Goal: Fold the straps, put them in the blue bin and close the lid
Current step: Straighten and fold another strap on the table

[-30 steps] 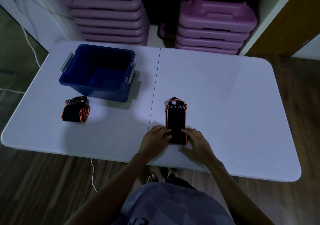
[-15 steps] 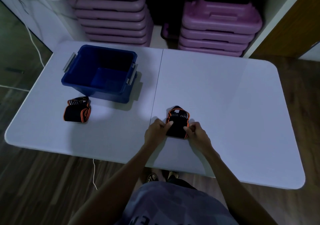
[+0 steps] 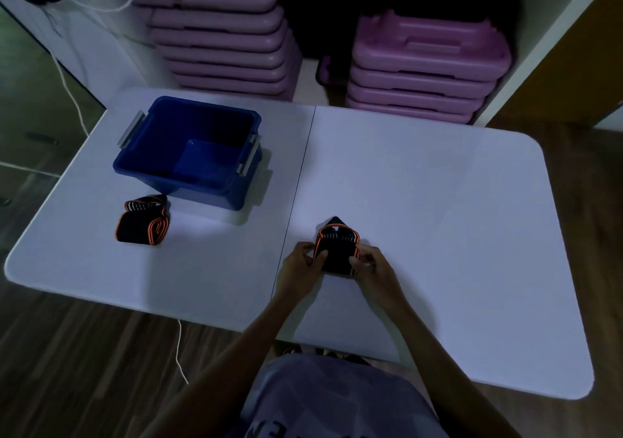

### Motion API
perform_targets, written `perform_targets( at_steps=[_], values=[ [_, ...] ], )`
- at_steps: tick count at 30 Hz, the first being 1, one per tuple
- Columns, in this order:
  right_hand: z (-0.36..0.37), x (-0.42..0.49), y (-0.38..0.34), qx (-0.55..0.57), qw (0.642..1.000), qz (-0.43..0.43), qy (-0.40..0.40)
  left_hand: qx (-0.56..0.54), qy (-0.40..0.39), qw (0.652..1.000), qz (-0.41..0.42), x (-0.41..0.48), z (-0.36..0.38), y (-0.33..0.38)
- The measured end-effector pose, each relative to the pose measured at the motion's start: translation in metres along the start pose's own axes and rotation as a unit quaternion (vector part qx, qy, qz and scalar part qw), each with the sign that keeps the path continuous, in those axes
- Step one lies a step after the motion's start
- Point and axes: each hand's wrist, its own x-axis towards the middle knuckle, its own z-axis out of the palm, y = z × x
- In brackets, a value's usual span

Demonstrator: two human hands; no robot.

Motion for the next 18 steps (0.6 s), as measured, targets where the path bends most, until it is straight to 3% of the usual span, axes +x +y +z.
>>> perform_targets(
  at_steps=[3, 6, 9, 14, 18],
  values=[
    [-0.002, 0.009, -0.014, 0.054, 0.993, 0.102, -0.003, -0.003, -0.043, 0.999, 0.008, 0.004, -0.002, 0.002],
    [-0.003, 0.01, -0.029, 0.03, 0.991, 0.123, -0.051, -0.004, -0.067, 0.997, 0.037, 0.012, -0.003, 0.0],
    [0.0, 0.005, -0.036, 0.051, 0.99, 0.128, -0.042, -0.033, -0.056, 0.997, 0.052, 0.015, -0.004, -0.002],
    [0.007, -0.003, -0.047, 0.06, 0.993, 0.105, -0.01, -0.148, -0.06, 0.984, 0.084, 0.006, -0.009, -0.001],
    [0.011, 0.001, -0.073, 0.004, 1.0, 0.018, 0.023, -0.195, -0.092, 0.972, 0.097, 0.007, -0.031, 0.018]
  ],
)
